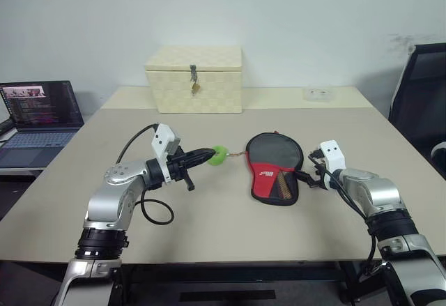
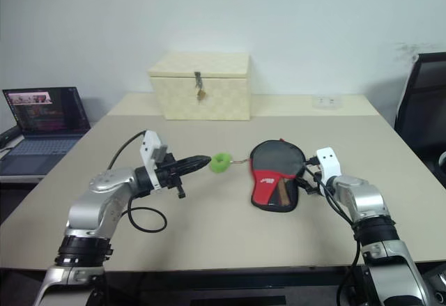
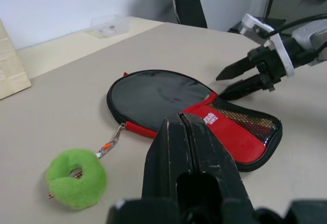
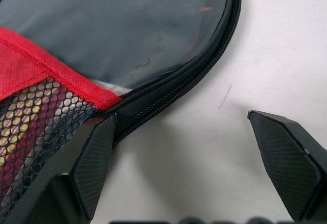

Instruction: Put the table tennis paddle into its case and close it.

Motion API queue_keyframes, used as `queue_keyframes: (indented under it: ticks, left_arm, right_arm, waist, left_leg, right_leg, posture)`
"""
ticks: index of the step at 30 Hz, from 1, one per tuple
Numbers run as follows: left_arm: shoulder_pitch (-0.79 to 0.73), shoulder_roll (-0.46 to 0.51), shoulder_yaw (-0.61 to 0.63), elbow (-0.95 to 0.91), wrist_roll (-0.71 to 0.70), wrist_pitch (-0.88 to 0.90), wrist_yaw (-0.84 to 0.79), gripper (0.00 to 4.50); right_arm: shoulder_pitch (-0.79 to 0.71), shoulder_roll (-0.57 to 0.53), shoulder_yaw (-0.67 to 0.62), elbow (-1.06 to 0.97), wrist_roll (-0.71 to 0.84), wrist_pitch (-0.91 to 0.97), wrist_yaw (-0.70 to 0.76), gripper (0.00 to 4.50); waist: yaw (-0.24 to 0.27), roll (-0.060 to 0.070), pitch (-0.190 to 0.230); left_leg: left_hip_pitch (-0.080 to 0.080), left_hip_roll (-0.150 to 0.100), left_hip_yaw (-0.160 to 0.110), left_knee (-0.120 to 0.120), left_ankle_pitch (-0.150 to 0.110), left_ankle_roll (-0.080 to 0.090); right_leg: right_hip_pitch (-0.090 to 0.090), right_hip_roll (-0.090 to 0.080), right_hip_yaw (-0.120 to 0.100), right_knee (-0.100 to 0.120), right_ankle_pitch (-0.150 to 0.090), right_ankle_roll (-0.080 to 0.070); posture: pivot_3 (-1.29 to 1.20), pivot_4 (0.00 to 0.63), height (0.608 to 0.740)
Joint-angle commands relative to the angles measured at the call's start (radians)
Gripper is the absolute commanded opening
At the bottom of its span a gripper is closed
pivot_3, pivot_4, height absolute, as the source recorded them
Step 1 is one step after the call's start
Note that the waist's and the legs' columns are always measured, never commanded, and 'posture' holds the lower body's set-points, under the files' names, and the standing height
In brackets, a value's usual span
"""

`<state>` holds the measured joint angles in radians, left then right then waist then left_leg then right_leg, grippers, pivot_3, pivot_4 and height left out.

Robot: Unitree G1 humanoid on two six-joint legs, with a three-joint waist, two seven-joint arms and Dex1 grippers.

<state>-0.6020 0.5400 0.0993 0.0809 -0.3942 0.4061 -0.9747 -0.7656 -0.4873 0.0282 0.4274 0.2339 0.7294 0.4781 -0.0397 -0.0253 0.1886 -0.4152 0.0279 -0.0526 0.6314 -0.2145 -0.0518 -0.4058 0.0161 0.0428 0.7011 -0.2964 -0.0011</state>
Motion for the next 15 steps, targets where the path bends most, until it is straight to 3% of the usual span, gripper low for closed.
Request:
queue_keyframes:
  ticks: [1,12,15]
  left_arm:
    - [-0.010,0.026,0.024,-0.048,-0.021,0.005,0.014,0.02]
    - [-0.023,0.042,0.022,-0.040,-0.028,0.008,0.017,0.02]
    - [-0.022,0.050,0.024,-0.035,-0.053,0.020,-0.012,0.02]
  right_arm:
    - [-0.020,0.037,-0.003,-0.001,0.004,0.012,0.018,4.50]
    - [-0.007,-0.031,-0.038,-0.085,-0.040,0.017,0.009,4.50]
    - [0.008,-0.041,-0.100,-0.165,0.031,0.114,0.022,4.50]
  waist:
    - [-0.003,0.000,0.000]
    - [-0.010,0.000,0.000]
    - [-0.009,0.000,0.000]
  left_leg:
    - [0.000,0.000,0.000,0.000,0.000,0.000]
    - [0.001,0.000,0.000,0.000,0.000,0.000]
    - [0.000,0.000,0.000,0.000,0.000,0.000]
  right_leg:
    - [0.000,0.000,0.000,0.000,0.000,0.000]
    - [0.000,0.000,0.000,0.001,0.000,0.000]
    - [0.000,0.000,0.000,0.001,0.000,0.000]
  posture:
    - [0.00,0.150,0.740]
    - [0.00,0.150,0.740]
    - [0.00,0.150,0.740]
